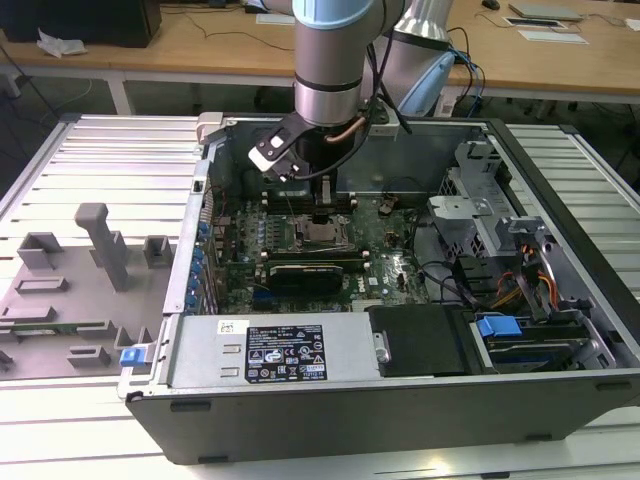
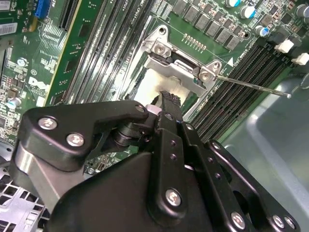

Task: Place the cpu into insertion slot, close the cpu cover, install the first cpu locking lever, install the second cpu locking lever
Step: 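Close the cpu cover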

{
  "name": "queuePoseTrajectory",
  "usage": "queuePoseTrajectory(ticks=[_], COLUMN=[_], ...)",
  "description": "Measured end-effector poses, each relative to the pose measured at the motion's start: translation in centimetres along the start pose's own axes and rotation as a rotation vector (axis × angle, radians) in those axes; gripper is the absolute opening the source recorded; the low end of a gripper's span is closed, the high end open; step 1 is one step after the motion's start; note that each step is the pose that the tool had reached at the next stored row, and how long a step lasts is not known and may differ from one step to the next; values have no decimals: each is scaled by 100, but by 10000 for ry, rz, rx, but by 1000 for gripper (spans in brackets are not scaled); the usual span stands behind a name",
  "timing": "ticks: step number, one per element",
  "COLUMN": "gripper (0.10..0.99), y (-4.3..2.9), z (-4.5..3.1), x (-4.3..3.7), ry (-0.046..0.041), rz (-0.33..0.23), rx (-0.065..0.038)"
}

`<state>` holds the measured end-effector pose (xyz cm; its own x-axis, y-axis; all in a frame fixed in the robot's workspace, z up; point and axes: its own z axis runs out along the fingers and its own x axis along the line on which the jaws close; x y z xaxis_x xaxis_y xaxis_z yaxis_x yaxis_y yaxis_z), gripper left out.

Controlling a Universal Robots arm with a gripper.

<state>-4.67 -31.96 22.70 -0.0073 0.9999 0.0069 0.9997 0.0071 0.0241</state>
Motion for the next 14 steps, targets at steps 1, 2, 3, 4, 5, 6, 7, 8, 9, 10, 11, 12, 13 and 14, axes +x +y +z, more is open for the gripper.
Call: queuePoseTrajectory(ticks=[1,2,3,4,5,6,7,8,9,10,11,12,13,14], gripper=[106,106,106,106,106,106,106,106,106,106,106,106,106,106], y=[0,0,0,0,0,0,0,0,0,0,0,0,0,0], z=[0,0,1,1,1,1,1,1,1,1,1,1,1,1], x=[0,0,0,0,0,0,0,0,0,0,0,0,0,0], ry=[1,4,10,18,24,34,41,48,52,55,61,65,69,75], rz=[-42,-158,-339,-692,-986,-1379,-1733,-2098,-2261,-2462,-2724,-2926,-3155,-3427], rx=[0,2,1,4,6,9,12,14,16,17,19,20,22,24])
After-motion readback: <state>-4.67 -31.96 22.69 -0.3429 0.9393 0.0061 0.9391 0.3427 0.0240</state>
